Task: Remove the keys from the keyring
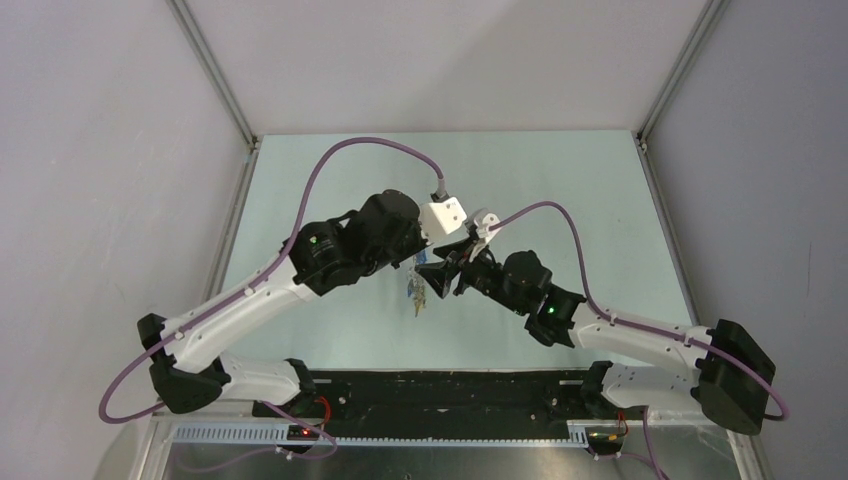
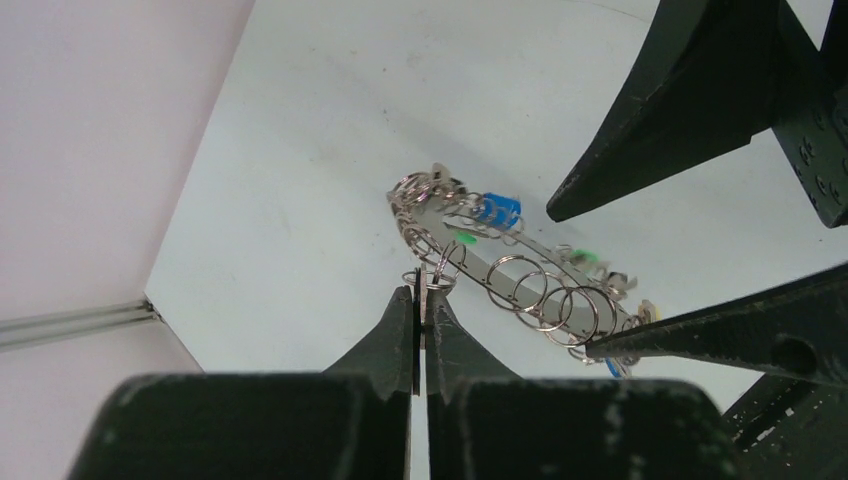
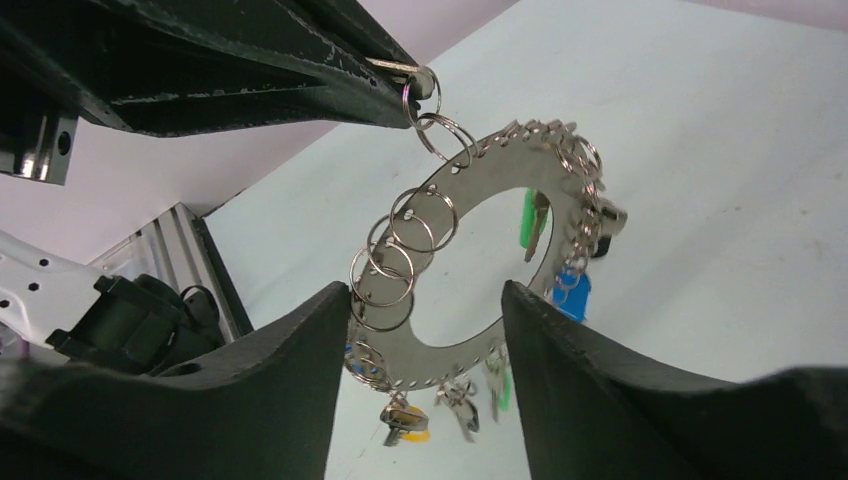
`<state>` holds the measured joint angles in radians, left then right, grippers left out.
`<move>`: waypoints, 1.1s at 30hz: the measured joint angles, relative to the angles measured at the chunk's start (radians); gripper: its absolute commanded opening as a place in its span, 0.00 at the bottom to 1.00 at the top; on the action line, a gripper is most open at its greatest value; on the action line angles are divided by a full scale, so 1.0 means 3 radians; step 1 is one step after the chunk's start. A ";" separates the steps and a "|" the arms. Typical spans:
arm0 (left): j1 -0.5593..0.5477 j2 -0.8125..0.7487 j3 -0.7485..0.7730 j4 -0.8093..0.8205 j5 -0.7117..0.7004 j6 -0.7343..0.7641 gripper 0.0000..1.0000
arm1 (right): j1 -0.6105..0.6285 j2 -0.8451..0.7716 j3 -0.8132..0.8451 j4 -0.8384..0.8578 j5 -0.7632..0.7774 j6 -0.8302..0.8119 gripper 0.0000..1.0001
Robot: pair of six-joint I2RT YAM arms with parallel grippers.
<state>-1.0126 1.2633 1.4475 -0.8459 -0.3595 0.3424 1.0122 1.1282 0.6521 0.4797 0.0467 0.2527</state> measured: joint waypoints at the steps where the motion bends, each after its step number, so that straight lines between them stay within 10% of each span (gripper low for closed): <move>1: 0.0000 0.0008 0.0011 -0.0020 -0.0001 -0.0014 0.00 | 0.0004 0.0014 0.0000 0.0017 0.0008 -0.0014 0.60; 16: 0.0000 0.0093 0.0244 -0.0277 0.0018 -0.0137 0.00 | 0.0010 -0.0305 -0.0025 -0.0354 0.0381 -0.0465 0.60; 33: -0.0001 0.0173 0.0393 -0.0455 0.0291 -0.0240 0.00 | -0.0483 -0.0412 -0.0048 -0.0052 -0.1090 -0.0935 0.62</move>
<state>-1.0130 1.3151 1.5654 -0.9825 -0.2722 0.2703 0.8673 1.0046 0.6376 0.4641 -0.2802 -0.0277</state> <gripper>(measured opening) 0.023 0.597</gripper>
